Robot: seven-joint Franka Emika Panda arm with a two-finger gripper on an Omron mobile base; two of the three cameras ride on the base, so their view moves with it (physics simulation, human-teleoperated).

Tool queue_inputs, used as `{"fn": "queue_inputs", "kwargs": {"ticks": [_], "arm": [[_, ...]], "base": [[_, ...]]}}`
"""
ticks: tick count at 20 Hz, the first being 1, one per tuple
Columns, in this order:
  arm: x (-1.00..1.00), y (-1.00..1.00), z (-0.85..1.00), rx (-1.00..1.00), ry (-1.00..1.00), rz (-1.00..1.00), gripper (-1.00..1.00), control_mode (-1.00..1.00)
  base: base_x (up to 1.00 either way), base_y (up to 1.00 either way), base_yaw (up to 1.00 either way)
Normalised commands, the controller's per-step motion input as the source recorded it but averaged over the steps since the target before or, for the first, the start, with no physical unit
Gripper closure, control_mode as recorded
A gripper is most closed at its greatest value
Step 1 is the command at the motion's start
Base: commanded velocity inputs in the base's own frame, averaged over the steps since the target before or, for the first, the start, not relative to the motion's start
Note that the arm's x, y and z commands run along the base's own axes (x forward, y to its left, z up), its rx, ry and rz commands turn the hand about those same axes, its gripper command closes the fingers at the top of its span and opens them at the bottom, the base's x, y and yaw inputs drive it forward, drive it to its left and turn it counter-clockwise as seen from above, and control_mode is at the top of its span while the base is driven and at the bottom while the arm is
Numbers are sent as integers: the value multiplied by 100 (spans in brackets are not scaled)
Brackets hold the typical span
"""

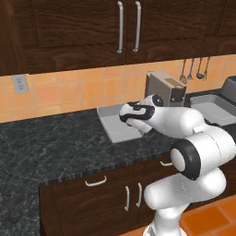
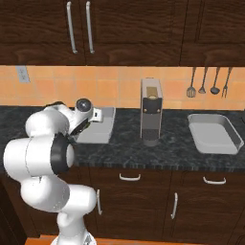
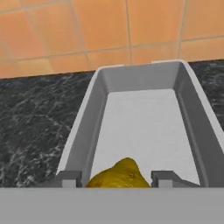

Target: Place one lemon and one chicken drumstick in each tupperware on the nearby counter, to pack two identical lunches.

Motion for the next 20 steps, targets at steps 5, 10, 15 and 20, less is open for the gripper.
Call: {"fn": "queue_inputs", "kwargs": {"ticks": [5,10,15,20], "arm": [[88,0,0,1,14,-4,100,-100],[29,17,-33,-5,-16,-7,100,-100],[36,16,-24,0,-7,-1,-100,-100],[26,-3,-1,1,2,0,-100,-100]], "base": [[0,0,0],[0,0,0],[0,0,0],[0,0,0]]}}
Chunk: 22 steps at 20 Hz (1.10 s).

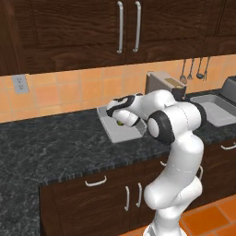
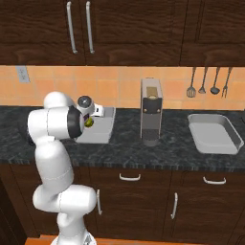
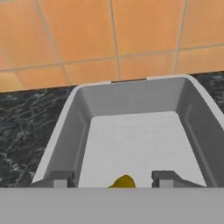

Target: Place one lemon and one chicken drumstick in each tupperware on the nearby counter, to pack two identical lunches.

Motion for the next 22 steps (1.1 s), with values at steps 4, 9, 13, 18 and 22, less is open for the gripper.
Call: {"fn": "queue_inputs", "kwargs": {"ticks": [4,9,13,18,22], "arm": [[-7,-17,8,0,-1,0,-100,-100],[-57,-9,63,0,-8,0,-100,-100],[-97,-23,84,-3,6,0,-100,-100],[-85,-18,84,-4,31,0,-100,-100],[-46,-1,100,-15,49,2,-100,-100]], "base": [[0,0,0],[0,0,0],[0,0,0],[0,0,0],[0,0,0]]}}
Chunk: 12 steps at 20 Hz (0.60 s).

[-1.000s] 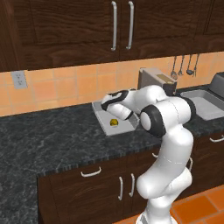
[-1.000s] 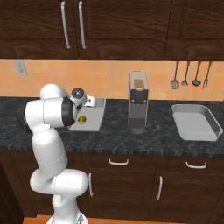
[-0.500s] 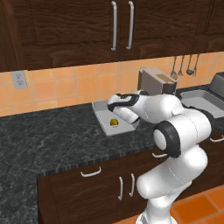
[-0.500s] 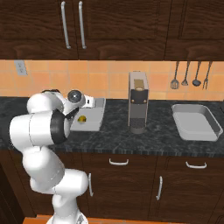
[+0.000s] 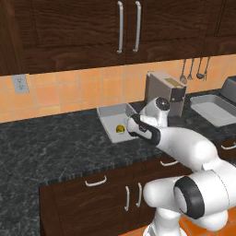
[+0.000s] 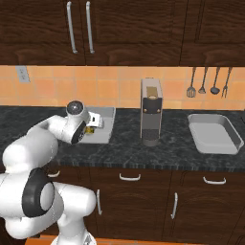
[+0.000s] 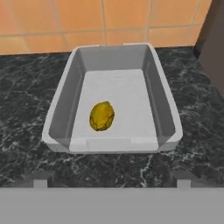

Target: Place one lemon and one chicken drumstick in each tupperware on the nearby counter, to pack two identical lunches.

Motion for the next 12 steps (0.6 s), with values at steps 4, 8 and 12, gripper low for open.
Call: {"fn": "queue_inputs", "kwargs": {"ticks": [4,8,12], "arm": [[-50,0,100,-14,49,6,-100,-100],[-68,-1,61,-5,39,16,-100,-100],[-85,-9,0,8,4,8,-100,-100]], "base": [[0,0,0],[0,0,0],[0,0,0]]}}
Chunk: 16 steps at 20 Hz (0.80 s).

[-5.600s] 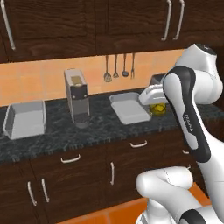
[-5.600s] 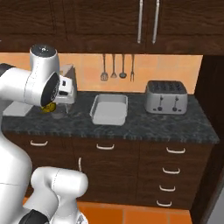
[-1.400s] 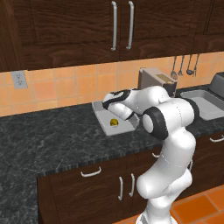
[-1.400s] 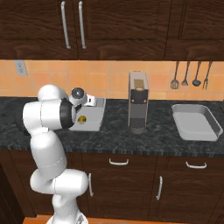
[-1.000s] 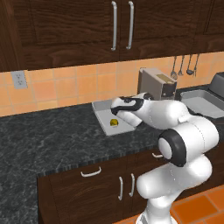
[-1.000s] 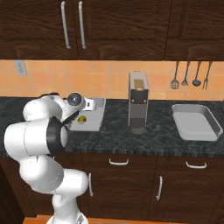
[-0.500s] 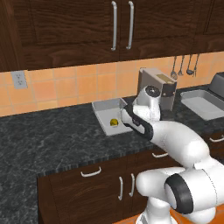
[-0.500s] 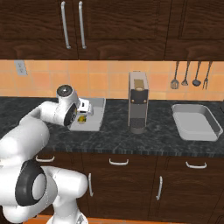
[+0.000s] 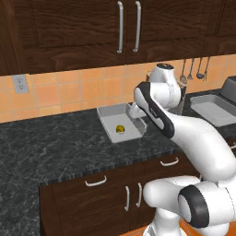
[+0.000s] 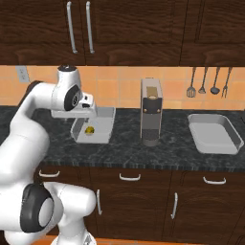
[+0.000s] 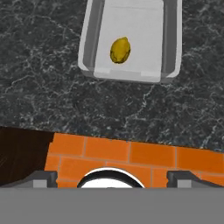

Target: Place one lemon and one chicken drumstick in each tupperware on the nearby counter, to pack two identical lunches.

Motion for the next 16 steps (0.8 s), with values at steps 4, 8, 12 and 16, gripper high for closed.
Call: {"fn": "queue_inputs", "kwargs": {"ticks": [4,8,12,16], "arm": [[-100,-30,-14,6,-29,0,-100,-100],[-100,-18,-6,5,-27,0,-100,-100],[-76,-4,12,3,-3,0,-100,-100],[-56,0,40,0,13,0,-100,-100]], "base": [[0,0,0],[0,0,0],[0,0,0],[0,0,0]]}}
